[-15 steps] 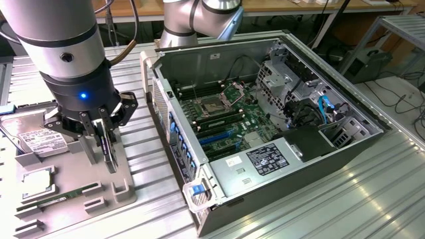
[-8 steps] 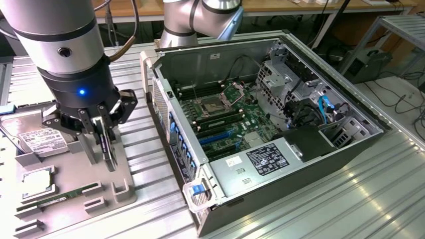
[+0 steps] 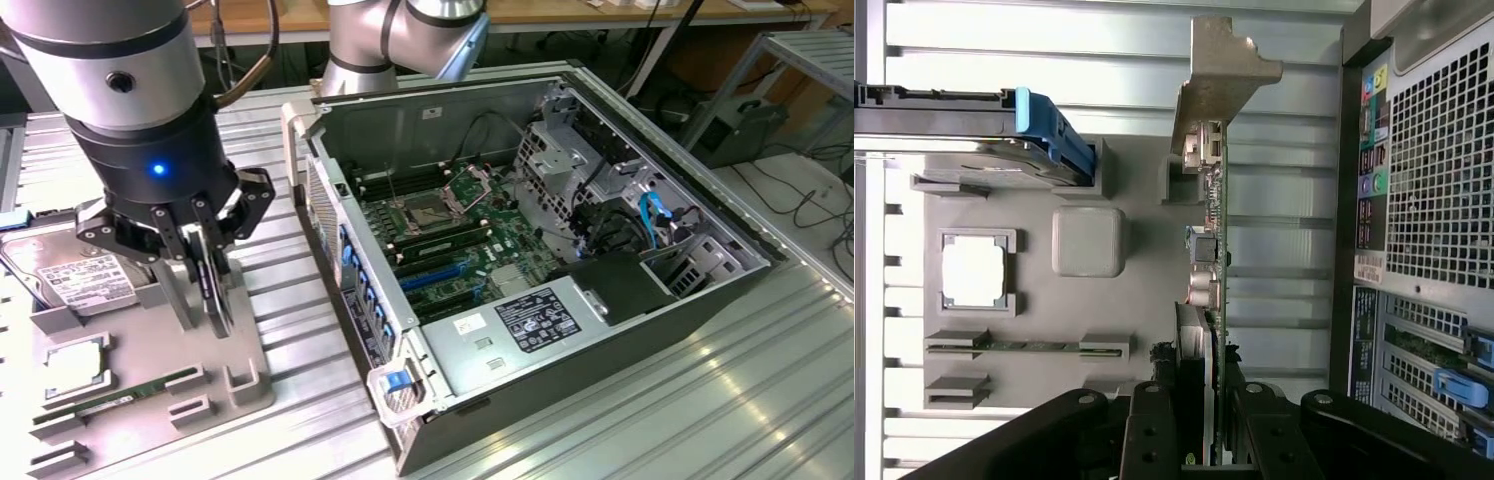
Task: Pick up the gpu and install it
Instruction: 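Pick up the gpu and move the gpu toward the slot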
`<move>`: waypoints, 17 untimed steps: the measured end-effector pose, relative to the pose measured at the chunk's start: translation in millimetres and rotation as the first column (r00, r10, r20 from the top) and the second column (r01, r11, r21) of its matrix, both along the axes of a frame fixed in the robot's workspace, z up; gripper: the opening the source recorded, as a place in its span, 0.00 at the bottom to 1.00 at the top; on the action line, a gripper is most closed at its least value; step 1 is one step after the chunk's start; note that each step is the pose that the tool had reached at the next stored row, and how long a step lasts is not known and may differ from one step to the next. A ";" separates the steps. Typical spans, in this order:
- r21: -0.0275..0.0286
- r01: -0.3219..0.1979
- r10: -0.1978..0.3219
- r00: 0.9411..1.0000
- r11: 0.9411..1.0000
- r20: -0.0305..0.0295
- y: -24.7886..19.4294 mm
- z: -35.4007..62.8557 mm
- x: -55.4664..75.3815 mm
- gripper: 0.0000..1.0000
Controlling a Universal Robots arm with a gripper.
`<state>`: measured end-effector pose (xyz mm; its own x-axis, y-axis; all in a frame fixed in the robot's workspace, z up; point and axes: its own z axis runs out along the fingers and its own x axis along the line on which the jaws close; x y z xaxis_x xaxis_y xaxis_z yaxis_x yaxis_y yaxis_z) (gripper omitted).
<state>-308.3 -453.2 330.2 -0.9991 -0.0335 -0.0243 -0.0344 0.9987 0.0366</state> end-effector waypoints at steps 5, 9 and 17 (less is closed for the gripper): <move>0.000 0.000 0.000 1.000 1.000 0.000 0.0 9.1 0.0 0.27; 0.000 0.000 0.000 1.000 1.000 0.000 0.0 17.3 0.0 0.27; 0.000 0.000 0.000 1.000 1.000 0.000 0.0 32.9 0.0 0.27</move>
